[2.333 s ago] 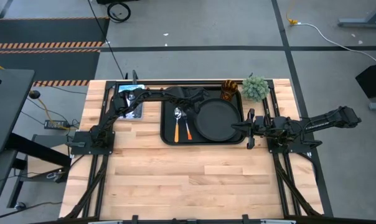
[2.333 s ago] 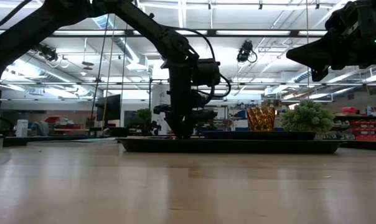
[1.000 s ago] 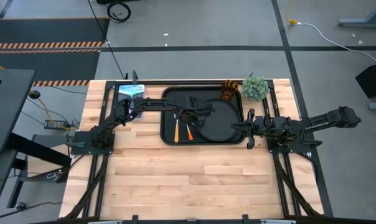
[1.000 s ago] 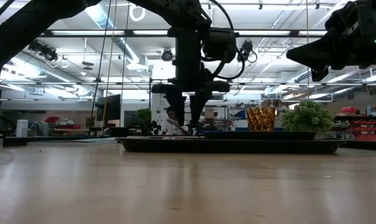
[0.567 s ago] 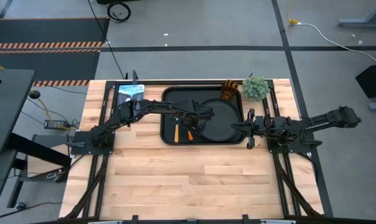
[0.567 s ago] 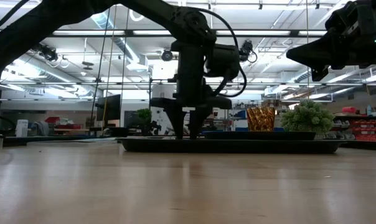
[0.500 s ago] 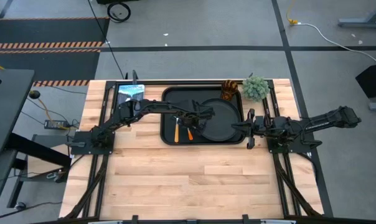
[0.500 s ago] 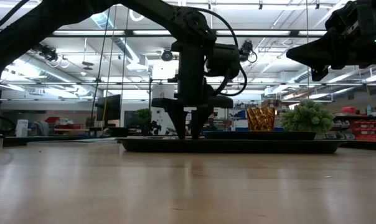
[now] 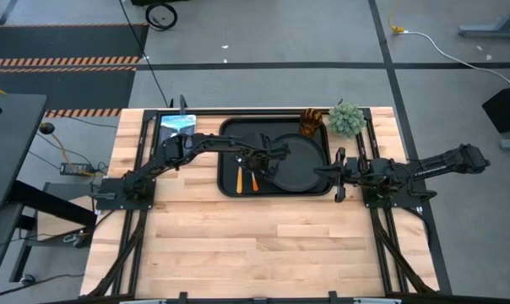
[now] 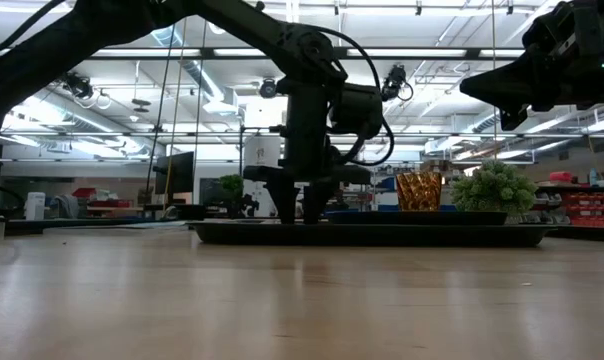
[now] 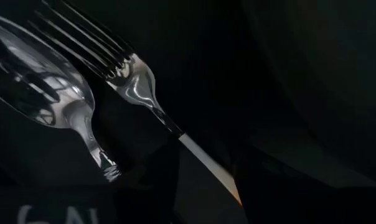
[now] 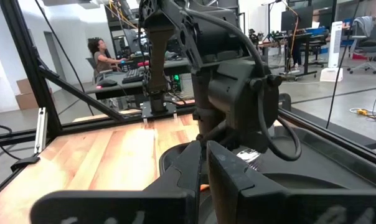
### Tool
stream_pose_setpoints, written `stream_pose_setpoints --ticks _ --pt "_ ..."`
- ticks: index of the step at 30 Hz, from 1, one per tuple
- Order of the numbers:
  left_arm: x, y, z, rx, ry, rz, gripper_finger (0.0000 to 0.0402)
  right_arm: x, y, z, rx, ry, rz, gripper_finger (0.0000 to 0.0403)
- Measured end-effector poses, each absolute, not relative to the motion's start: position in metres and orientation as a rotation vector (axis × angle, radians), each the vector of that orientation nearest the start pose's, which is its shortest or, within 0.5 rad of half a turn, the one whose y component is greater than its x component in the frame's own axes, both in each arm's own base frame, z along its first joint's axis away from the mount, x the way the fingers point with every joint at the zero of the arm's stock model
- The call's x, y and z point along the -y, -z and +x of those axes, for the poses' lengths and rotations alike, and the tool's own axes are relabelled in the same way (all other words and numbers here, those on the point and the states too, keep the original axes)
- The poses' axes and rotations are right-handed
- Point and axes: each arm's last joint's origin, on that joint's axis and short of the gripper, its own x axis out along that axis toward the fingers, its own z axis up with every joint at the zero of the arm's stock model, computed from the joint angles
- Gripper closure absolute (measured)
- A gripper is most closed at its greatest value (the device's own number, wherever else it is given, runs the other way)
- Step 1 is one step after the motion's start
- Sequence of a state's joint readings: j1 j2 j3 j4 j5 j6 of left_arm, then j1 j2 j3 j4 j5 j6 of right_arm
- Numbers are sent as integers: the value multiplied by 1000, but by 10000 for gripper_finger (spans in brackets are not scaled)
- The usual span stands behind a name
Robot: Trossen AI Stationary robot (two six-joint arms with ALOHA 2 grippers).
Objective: Pick and place plate/cup/fork/spoon on tray
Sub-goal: Adjust the orange fork on the black tray
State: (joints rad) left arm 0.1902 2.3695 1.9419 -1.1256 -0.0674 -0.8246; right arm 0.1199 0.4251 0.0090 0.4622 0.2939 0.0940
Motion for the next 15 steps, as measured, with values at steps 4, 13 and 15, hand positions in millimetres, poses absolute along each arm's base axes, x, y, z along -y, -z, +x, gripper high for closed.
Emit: stream_pose_setpoints --ticks 4,13,15 --pt "-89 -144 451 -1378 -832 -725 251 -6 -173 123 54 172 104 369" --pt "-90 -144 448 -1407 -833 -708 263 -6 -173 123 54 172 103 369" --pt "-91 -145 447 -1410 -832 -703 260 -6 -173 123 53 172 103 369"
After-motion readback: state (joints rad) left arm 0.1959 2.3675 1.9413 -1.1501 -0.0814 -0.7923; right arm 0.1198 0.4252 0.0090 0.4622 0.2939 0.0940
